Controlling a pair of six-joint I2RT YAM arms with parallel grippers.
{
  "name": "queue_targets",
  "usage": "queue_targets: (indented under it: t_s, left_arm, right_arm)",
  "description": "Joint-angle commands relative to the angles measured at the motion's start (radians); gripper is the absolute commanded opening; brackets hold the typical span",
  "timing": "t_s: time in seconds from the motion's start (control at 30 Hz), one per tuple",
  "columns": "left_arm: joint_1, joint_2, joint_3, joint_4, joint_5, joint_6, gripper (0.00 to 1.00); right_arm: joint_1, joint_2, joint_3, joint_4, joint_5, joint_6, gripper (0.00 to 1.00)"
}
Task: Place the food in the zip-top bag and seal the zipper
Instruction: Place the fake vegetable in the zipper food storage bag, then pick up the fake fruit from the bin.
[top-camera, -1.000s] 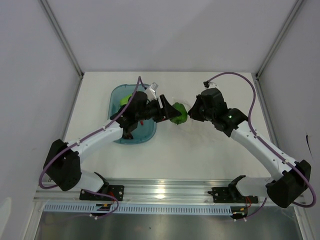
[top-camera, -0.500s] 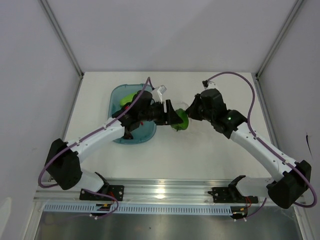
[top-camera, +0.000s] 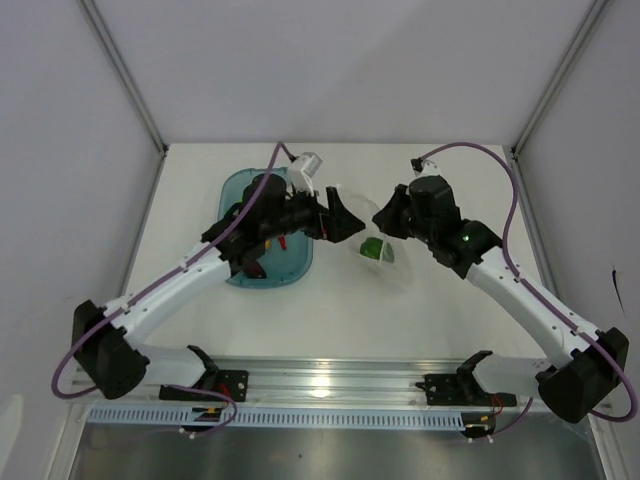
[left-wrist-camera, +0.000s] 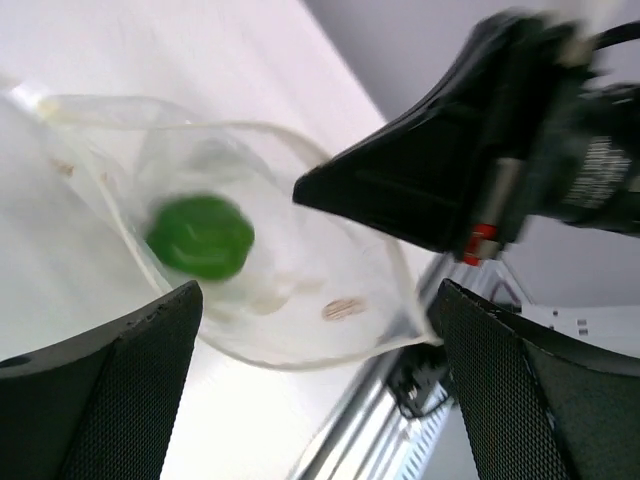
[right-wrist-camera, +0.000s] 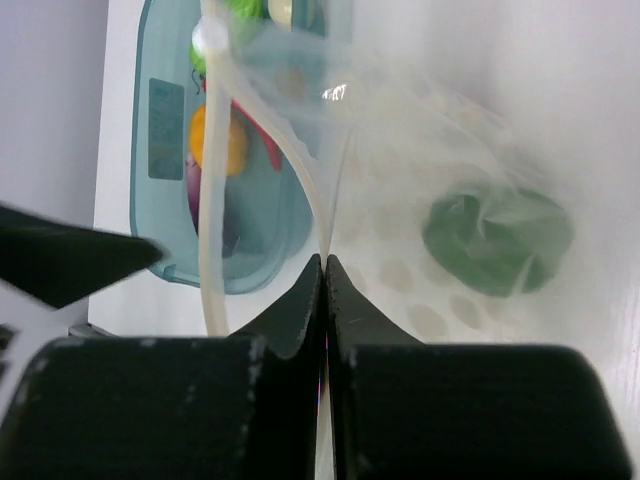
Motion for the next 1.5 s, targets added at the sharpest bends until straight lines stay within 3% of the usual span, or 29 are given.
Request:
queue_targets:
  t_s: [0.0, 0.1, 0.2, 0.37, 0.5, 0.6, 0.77, 0.87, 1.03, 1.47]
  left_arm:
    - [-0.008, -0.164, -0.032, 0.141, -0.127, 0.067, 0.99]
    - [-0.006, -0.238, -0.145, 0.254, -0.294, 0.073, 1.0]
    - [0.032, -0.256, -0.145, 0.204, -0.396, 0.038, 0.99]
    - [0.167, -0.071, 0.095, -0.231, -0.389, -0.077, 0.99]
    - [0.214, 0.066, 0.209, -0.399, -0.485, -0.109, 1.0]
    - [0.259, 0.187, 0.324, -0.54, -0.473, -0.171, 1.0]
    - [0.287, 0.343, 0.491, -0.848, -0.67, -0.302, 0.99]
    - [0.32, 0.406, 0.511, -0.91, -0.667, -0.327, 1.0]
    - [0.342, 0.42, 0.41, -0.899, -0.681, -0.376, 1.0]
    - [0.405, 0.515, 0.329, -0.775, -0.632, -0.337, 0.98]
  right_arm:
    - [-0.008, -0.04, 0.008, 0.012, -0.017, 0.021, 0.0]
    - [-0.013, -0.045, 0.002, 0.012, -0.013, 0.017, 0.0]
    - [-0.025, -0.039, 0.005, -0.003, -0.017, 0.007, 0.0]
    - [-0.033, -0.037, 0.003, -0.022, -0.004, -0.014, 0.0]
    - [-0.04, -0.036, 0.003, -0.031, 0.003, -0.031, 0.0]
    - [-0.048, -0.034, 0.006, -0.04, 0.007, -0.043, 0.0]
    - [-0.054, -0.044, 0.011, -0.062, 0.018, -0.06, 0.0]
    - [-0.059, -0.05, 0.008, -0.066, 0.016, -0.068, 0.0]
    - [-0.06, -0.044, 0.002, -0.063, 0.007, -0.069, 0.0]
    - [-0.062, -0.036, -0.004, -0.052, -0.011, -0.065, 0.0]
